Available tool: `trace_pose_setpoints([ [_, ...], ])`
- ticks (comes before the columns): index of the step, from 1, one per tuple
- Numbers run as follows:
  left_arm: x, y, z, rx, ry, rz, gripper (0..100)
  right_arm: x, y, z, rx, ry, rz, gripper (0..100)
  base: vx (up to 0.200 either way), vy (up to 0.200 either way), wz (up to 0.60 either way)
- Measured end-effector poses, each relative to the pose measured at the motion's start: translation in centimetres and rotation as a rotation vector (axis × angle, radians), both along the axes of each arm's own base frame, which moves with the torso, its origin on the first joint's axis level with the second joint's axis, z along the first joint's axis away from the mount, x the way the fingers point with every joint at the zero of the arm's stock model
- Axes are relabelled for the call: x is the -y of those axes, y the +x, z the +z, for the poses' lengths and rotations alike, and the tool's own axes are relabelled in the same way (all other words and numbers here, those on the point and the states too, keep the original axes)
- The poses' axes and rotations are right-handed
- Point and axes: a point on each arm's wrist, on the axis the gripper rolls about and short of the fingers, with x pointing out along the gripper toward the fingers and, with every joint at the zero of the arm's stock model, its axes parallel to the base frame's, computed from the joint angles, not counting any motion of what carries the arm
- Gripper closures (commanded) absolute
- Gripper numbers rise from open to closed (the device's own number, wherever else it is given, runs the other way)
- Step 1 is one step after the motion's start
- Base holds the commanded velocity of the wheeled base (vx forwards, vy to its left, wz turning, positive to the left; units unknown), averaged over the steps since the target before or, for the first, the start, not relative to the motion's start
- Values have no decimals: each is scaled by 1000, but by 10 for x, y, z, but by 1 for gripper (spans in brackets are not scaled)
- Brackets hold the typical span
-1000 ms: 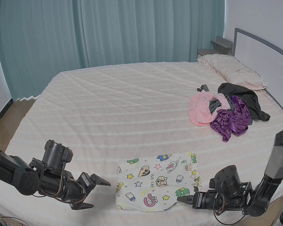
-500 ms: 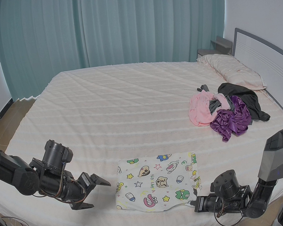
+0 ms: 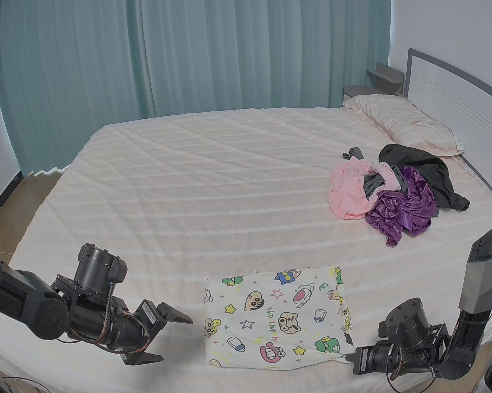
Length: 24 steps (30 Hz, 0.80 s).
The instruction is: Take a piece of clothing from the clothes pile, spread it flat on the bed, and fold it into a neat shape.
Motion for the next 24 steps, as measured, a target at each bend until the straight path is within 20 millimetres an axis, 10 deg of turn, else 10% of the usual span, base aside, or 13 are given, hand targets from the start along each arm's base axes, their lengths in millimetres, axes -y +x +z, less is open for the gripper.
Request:
trace_pose_setpoints([
  [12, 0, 0, 0, 0, 0, 0, 0, 4, -3, -6, -4, -68, 7, 100, 0, 0, 0],
  [13, 0, 0, 0, -1, 0, -1, 0, 4, -3, -7, -5, -69, 7, 0, 0, 0, 0],
  [24, 0, 0, 0, -1, 0, 0, 0, 7, 4, 3, 65, -22, -27, 0, 0, 0, 0],
])
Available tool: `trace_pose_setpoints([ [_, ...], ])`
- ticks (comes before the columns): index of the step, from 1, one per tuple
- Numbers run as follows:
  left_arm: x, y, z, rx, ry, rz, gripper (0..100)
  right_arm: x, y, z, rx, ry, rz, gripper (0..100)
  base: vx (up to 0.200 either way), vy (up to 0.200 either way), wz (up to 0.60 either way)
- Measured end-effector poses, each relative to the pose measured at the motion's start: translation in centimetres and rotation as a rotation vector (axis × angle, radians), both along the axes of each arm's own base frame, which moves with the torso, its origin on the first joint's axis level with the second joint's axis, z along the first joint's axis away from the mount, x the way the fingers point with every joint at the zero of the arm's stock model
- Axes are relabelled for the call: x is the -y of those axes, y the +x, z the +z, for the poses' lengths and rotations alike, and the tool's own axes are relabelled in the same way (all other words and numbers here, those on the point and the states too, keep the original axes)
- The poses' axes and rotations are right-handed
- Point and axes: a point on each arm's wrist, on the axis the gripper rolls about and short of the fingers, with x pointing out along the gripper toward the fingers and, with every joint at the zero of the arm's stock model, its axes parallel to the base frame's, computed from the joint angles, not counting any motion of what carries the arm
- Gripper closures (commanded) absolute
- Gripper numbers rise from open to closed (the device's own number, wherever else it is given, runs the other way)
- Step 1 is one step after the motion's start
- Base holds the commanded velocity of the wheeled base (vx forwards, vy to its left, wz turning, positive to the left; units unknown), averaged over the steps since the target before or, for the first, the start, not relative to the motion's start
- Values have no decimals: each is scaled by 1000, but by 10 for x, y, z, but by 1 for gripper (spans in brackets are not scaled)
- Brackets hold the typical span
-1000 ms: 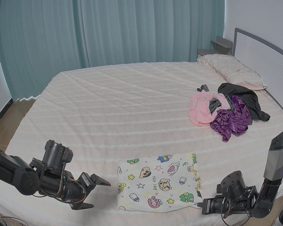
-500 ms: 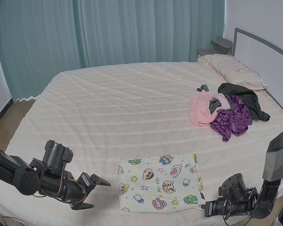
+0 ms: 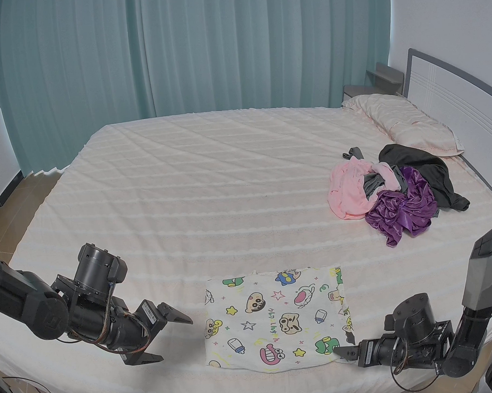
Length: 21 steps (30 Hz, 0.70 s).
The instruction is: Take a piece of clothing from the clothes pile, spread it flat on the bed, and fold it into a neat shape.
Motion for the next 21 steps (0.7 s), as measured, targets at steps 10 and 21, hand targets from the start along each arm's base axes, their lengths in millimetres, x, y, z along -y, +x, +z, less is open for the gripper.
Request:
trace_pose_setpoints([
  [10, 0, 0, 0, -1, 0, 0, 0, 4, 48, 28, 182, 94, -106, 0, 0, 0, 0],
  [21, 0, 0, -1, -5, 2, 0, 0, -23, 127, 41, 279, 153, -144, 0, 0, 0, 0],
])
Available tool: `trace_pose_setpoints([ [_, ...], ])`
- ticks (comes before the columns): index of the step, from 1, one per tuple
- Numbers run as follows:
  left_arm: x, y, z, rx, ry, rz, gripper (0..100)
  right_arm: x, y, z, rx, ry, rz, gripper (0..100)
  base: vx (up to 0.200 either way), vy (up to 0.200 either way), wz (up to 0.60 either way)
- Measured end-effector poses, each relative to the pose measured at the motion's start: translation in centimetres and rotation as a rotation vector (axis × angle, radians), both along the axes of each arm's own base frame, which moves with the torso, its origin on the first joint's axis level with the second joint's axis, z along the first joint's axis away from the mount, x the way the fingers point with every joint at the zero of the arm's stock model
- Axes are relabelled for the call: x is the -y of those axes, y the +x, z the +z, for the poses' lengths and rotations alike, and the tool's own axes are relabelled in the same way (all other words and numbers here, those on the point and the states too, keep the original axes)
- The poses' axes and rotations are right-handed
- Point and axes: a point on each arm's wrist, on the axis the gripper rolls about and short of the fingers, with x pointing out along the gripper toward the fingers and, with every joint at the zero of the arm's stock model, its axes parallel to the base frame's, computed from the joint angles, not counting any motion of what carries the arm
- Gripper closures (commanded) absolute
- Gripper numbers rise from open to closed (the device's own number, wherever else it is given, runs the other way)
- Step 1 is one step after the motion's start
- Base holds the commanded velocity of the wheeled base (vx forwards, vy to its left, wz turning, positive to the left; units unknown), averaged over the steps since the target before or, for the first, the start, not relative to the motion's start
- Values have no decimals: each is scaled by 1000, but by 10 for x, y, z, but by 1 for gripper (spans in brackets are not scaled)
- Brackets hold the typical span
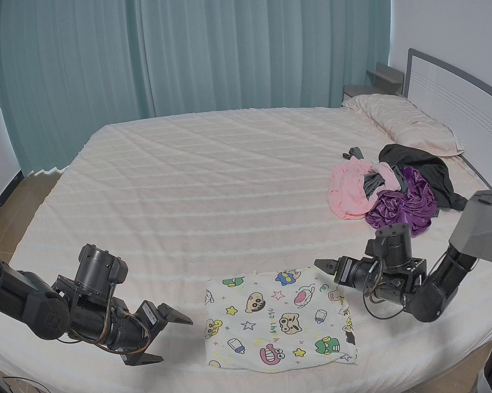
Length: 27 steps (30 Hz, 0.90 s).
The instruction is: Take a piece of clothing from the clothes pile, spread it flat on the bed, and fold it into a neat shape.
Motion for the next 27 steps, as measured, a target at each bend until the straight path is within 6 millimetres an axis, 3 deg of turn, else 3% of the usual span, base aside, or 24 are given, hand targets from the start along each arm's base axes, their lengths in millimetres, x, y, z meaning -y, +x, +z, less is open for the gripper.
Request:
trace_pose_setpoints([
  [7, 0, 1, -2, -6, 4, 0, 0, -13, 31, -21, -16, -7, -9, 0, 0, 0, 0],
  [18, 1, 2, -4, -13, 7, 0, 0, -17, 41, -31, -21, -11, -10, 0, 0, 0, 0],
  [19, 1, 2, -4, -14, 7, 0, 0, -17, 42, -32, -21, -10, -12, 100, 0, 0, 0],
  [27, 1, 2, -5, -16, 8, 0, 0, -13, 45, -32, -22, -10, -26, 100, 0, 0, 0],
])
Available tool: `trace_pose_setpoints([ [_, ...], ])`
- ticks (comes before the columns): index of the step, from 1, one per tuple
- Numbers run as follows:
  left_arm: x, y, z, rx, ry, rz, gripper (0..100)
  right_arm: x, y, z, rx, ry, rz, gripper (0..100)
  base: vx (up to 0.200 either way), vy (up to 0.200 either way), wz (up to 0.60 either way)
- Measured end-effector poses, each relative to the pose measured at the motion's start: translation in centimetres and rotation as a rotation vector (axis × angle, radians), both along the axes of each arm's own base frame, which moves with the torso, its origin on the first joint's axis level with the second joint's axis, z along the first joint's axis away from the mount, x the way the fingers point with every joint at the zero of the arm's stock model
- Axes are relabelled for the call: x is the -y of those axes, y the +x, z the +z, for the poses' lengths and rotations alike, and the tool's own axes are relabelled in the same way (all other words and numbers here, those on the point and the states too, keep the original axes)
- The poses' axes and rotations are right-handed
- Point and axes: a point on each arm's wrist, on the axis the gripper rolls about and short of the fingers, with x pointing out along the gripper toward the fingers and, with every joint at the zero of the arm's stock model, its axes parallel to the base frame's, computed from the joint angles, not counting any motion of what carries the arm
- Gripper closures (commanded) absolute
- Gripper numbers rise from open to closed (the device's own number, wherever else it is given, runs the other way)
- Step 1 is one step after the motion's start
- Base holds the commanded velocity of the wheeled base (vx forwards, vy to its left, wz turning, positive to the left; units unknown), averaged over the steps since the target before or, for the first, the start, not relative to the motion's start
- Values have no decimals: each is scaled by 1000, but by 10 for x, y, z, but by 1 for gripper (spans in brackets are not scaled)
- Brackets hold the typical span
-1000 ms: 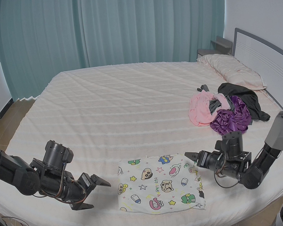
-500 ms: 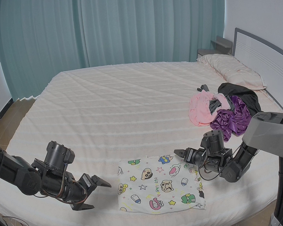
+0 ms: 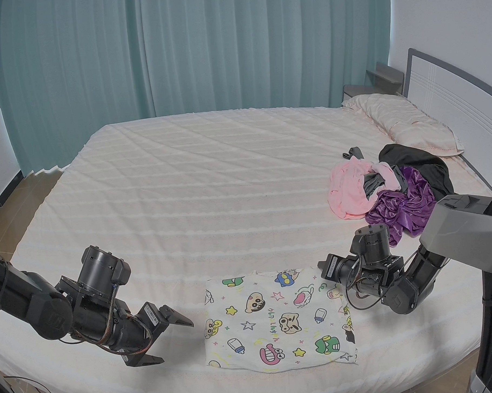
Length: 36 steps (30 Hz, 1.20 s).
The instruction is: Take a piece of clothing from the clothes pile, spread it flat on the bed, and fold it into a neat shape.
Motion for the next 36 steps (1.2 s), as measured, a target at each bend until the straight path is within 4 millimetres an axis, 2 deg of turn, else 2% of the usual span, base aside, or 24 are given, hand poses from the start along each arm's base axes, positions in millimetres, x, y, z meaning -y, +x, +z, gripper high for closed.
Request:
trace_pose_setpoints([
  [15, 0, 0, 0, 0, 0, 0, 0, 19, 11, -5, -6, 0, -58, 100, 0, 0, 0],
  [16, 0, 0, 0, 0, 0, 0, 0, 19, 11, -6, -7, -1, -58, 0, 0, 0, 0],
  [27, 0, 0, -1, -4, 2, 0, 0, 26, 14, -7, -9, 6, -81, 0, 0, 0, 0],
  [32, 2, 4, 2, 17, 4, 0, 0, 34, 1, -2, -36, 14, -94, 0, 0, 0, 0],
  [36, 6, 16, 5, 100, 35, -42, 0, 42, -17, -3, -74, 9, -98, 0, 0, 0, 0],
])
